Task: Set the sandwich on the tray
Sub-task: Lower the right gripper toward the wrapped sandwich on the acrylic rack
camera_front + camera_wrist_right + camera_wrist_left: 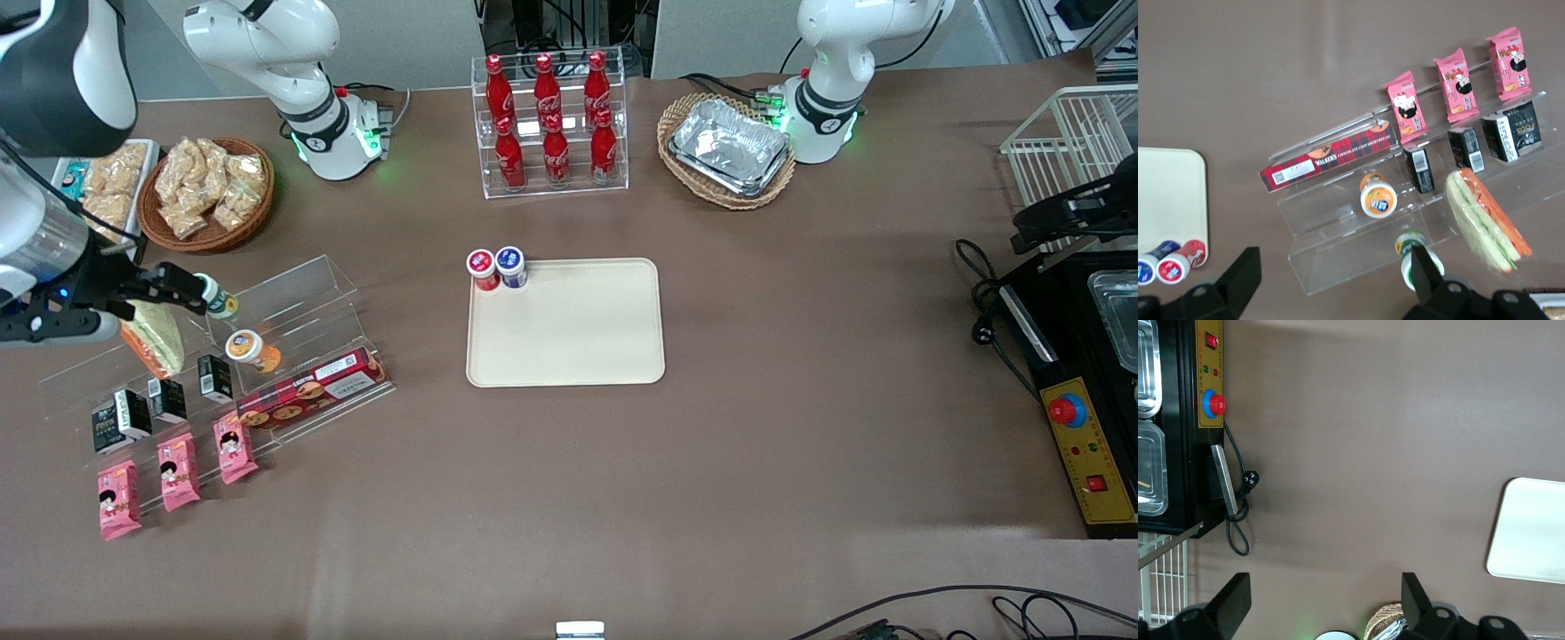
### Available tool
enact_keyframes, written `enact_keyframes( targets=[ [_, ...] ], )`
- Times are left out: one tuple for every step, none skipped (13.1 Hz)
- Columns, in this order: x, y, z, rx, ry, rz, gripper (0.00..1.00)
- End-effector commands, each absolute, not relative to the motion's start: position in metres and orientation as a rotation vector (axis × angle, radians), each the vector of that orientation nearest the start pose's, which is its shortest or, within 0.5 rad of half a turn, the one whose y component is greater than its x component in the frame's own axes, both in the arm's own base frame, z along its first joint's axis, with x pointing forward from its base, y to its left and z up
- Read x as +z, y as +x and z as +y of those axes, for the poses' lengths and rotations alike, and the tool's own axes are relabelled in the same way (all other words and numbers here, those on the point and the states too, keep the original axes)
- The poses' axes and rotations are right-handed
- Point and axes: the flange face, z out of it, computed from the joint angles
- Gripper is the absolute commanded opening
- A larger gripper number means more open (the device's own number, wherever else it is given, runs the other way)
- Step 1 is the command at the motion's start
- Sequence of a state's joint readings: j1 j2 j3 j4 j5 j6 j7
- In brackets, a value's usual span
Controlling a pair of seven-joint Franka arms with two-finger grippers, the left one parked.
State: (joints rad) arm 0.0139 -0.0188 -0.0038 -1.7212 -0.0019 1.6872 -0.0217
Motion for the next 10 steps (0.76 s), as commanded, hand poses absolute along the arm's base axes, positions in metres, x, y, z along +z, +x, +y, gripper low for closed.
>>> enact_keyframes(
  targets=[
    [0.598, 0.534, -0.003, 0.059, -3.128, -0.102, 1.00],
    [0.598, 0.531, -0.009, 0.073, -3.123, -0.179, 1.00],
    [0.597, 0.530, -0.019, 0.079, -3.117, -0.243, 1.00],
    [0.595, 0.530, -0.034, 0.080, -3.108, -0.294, 1.00],
    [0.593, 0.530, -0.047, 0.079, -3.100, -0.343, 1.00],
    [0.589, 0.529, -0.061, 0.086, -3.089, -0.388, 1.00],
    [0.586, 0.528, -0.070, 0.091, -3.079, -0.435, 1.00],
    [0.581, 0.524, -0.078, 0.110, -3.065, -0.484, 1.00],
    [0.574, 0.518, -0.080, 0.125, -3.052, -0.521, 1.00],
    [0.569, 0.514, -0.091, 0.137, -3.070, -0.516, 1.00]
  ],
)
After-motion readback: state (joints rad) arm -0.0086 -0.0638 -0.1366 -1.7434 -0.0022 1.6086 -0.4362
